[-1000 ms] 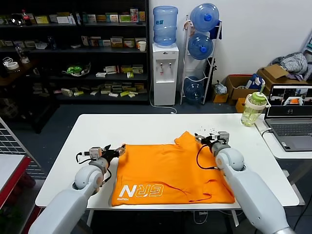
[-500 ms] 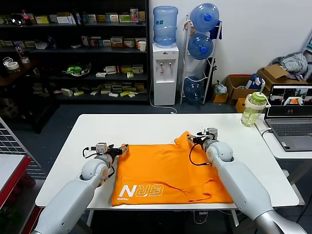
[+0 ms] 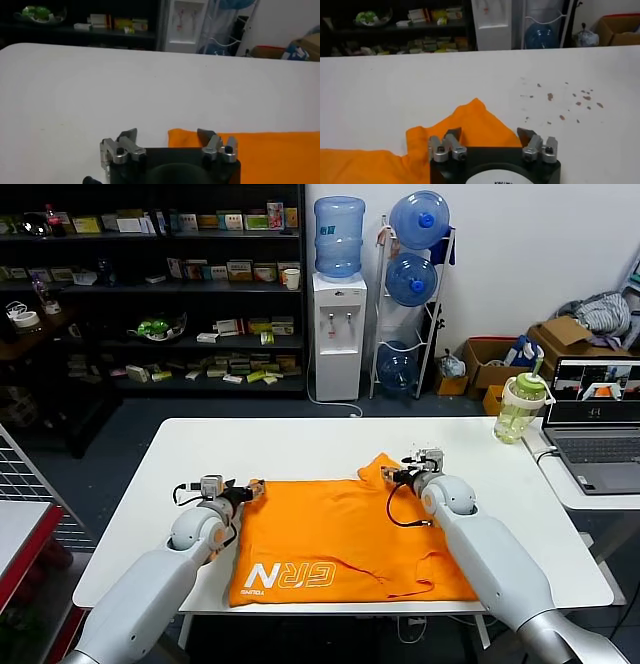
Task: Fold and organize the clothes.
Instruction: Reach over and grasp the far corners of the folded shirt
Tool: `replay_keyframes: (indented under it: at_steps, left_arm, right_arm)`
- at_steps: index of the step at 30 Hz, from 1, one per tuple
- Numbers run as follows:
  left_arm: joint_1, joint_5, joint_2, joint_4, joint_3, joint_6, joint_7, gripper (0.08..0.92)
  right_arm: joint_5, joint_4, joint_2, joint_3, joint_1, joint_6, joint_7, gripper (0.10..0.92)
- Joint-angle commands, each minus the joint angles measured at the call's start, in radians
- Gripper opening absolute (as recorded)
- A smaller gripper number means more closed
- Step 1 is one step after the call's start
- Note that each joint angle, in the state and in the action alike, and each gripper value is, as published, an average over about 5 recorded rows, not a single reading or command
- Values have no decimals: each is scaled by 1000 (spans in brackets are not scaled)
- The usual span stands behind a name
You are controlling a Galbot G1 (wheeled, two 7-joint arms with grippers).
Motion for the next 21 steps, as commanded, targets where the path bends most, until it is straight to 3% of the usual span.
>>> replay_keyframes:
  at_steps: [1,17,21]
  left_arm:
    - [3,-6,2,-14,9,10,-3,710]
    - [10,6,0,-21,10,-7,-5,242]
    - [13,15,1,-28,6,-23,-6,133]
  right_arm:
    - [12,-12,3,-4,6,-25,-13,623]
    - [30,46,-9,9,-17,32,-22,163]
    - [36,89,-24,22,-35,79,-29,124]
